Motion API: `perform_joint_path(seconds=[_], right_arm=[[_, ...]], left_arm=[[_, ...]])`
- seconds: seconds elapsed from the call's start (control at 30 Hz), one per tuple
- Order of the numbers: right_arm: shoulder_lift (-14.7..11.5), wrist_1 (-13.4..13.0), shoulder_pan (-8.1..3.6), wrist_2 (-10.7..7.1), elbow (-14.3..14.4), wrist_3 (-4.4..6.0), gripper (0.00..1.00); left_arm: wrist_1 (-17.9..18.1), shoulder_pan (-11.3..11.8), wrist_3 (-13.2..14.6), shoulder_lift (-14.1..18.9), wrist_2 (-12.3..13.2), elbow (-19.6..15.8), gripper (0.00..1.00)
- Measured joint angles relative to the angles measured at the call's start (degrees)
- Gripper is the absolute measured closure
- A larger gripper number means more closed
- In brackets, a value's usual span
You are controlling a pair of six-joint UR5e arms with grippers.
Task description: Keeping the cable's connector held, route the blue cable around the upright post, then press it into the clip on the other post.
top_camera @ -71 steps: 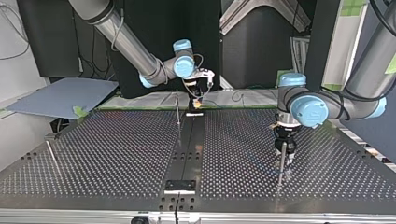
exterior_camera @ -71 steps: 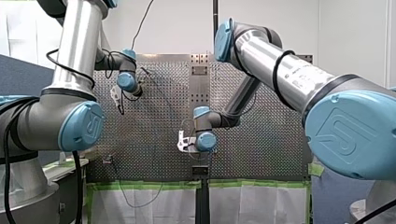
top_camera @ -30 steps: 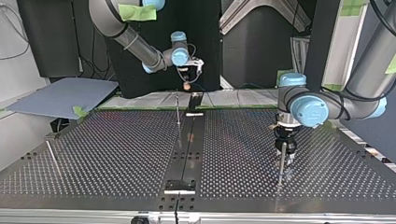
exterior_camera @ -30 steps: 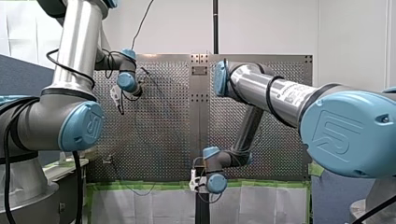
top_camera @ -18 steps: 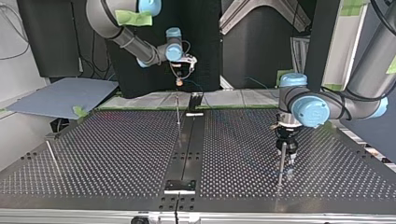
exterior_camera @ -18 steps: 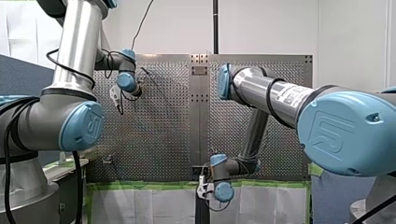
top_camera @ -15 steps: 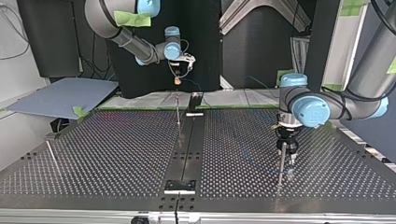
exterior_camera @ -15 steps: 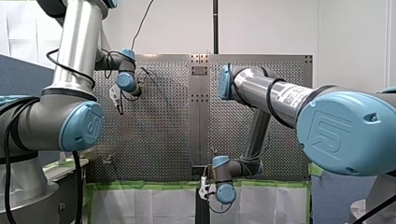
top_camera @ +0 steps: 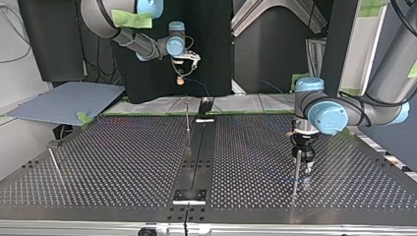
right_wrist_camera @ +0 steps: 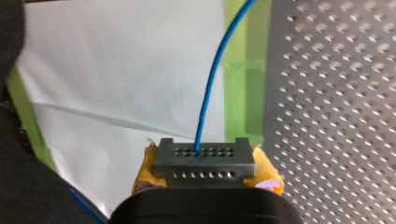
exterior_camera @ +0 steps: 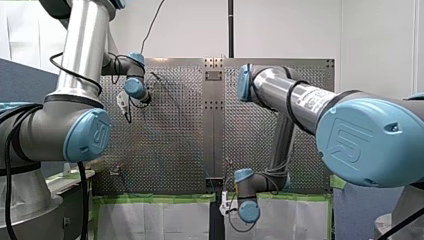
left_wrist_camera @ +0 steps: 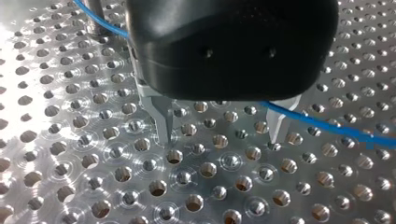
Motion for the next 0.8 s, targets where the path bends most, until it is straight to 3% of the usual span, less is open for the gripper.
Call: perform_joint_path(seconds=[0.53, 0.8], right_arm=[[-8.7, -9.2, -1.53, 0.36, 9.3, 0.03, 1.00], [-10.8, -13.9, -2.07, 0.32, 13.9, -0.17, 1.00]], left_arm=[[-0.3, 0.0, -0.4, 0.0, -1.7, 0.0, 0.01], [-0.4, -0.2, -0.4, 0.0, -2.3, 0.0, 0.01]])
